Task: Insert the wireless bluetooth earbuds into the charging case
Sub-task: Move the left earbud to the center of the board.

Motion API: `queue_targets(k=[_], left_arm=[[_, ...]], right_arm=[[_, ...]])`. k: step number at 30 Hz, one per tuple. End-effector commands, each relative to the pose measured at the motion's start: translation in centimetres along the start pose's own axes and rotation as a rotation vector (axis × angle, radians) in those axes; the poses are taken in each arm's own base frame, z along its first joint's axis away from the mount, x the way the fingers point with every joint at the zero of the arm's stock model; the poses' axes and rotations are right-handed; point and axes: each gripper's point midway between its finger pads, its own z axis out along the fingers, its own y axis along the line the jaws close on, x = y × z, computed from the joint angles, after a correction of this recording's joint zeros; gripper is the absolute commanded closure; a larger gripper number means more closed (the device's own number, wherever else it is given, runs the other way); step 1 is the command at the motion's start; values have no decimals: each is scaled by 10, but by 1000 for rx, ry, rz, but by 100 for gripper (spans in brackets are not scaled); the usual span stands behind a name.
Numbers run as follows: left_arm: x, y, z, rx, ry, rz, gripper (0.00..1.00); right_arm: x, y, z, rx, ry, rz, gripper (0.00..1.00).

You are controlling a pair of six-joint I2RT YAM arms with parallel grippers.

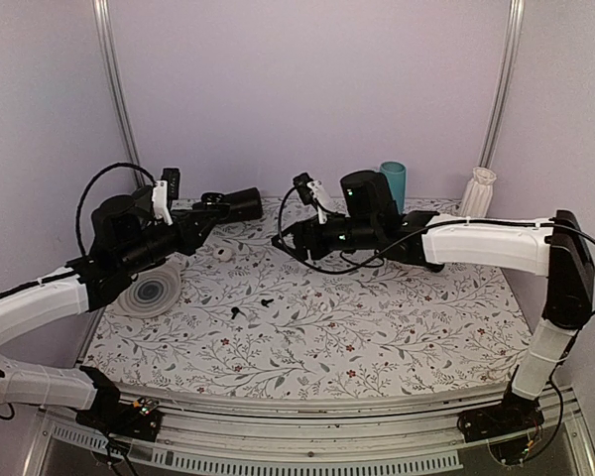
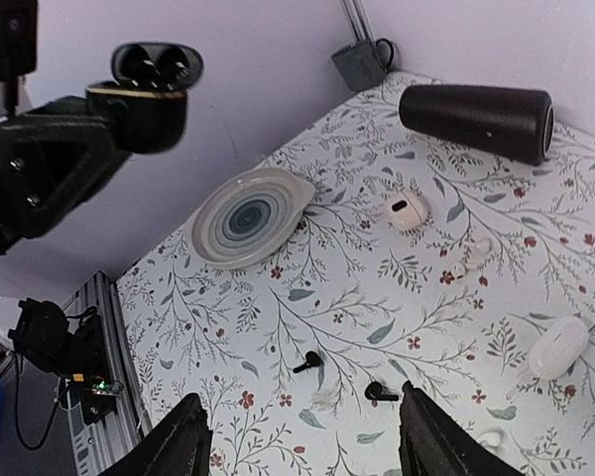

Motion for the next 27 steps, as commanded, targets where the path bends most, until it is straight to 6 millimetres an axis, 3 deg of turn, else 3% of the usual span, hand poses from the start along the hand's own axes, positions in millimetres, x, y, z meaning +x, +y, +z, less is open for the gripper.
queue_targets(k=[1,10,17,21,27], left_arm=[[-2,33,-11,-142,-13,-38,100],[-16,50,-23,-196,-51,-57,100],[-24,53,-27,-182,-56,-57,100],[-27,56,-29,-181,-62,-60,100],[-25,58,-31,-180,-54,-69,100]], right_arm=[[21,-6,27,54,67,83,36],[89,-14,95,115,245,212,44],[107,-28,136,178,261,197,47],[135,-29,163,197,316,142,47],[145,-28,182,215,316,81,50]])
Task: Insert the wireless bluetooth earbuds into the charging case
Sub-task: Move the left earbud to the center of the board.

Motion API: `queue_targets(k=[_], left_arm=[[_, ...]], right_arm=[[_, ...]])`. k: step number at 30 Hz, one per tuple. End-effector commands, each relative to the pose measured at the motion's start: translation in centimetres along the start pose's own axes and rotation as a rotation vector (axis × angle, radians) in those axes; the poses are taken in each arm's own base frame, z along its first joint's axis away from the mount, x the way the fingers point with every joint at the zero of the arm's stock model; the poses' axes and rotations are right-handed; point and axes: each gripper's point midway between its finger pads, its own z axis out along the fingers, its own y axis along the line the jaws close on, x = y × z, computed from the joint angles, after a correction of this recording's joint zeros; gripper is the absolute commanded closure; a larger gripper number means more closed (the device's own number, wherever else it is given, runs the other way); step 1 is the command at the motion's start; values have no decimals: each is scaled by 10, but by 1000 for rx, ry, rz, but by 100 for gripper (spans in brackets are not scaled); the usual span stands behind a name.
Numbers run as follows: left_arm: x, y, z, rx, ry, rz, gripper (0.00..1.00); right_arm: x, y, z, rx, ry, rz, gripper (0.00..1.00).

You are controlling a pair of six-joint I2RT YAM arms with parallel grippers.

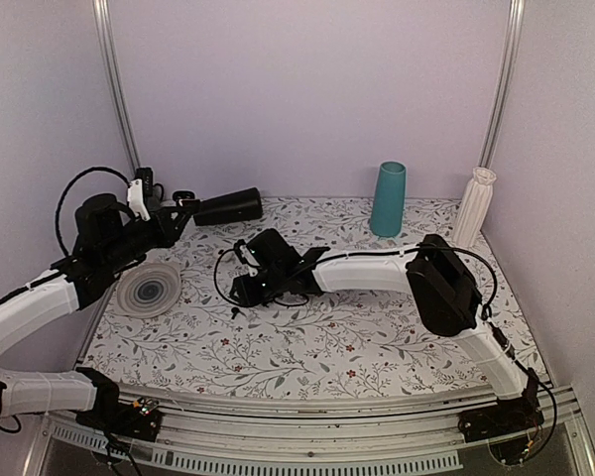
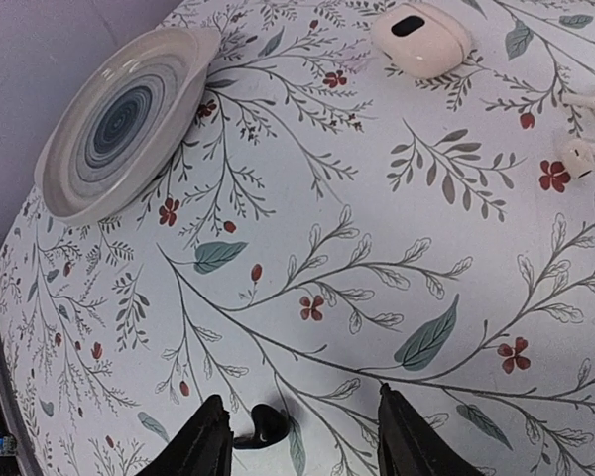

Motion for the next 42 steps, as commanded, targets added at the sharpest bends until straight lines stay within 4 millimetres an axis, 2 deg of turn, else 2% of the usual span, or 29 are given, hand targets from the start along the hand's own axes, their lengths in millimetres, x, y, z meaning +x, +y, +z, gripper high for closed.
queue_targets(k=[1,8,12,18,23,28,32,42], left_arm=[[-10,-2,-5,19,-20,-8,100],[-9,0,-5,21,-15,-19,100],[-8,1,-4,25,-9,-24,100],[-7,1,-4,29,-7,-31,100],[-8,1,-5,29,-8,-34,100],[-7,2,-4,28,-7,-40,100],[-7,2,-4,29,-6,-43,100],[-3,1,3,44,9,-67,100]], right_arm=[[8,2,14,44,6,-62,51],[18,11,26,62,21,-127,52],[27,7,33,123,34,-167,54],[29,8,38,196,18,-258,59],[37,7,41,206,39,-275,66],[42,4,38,218,63,-277,77],[51,2,30,217,90,-273,85],[63,-2,-22,207,81,-258,86]])
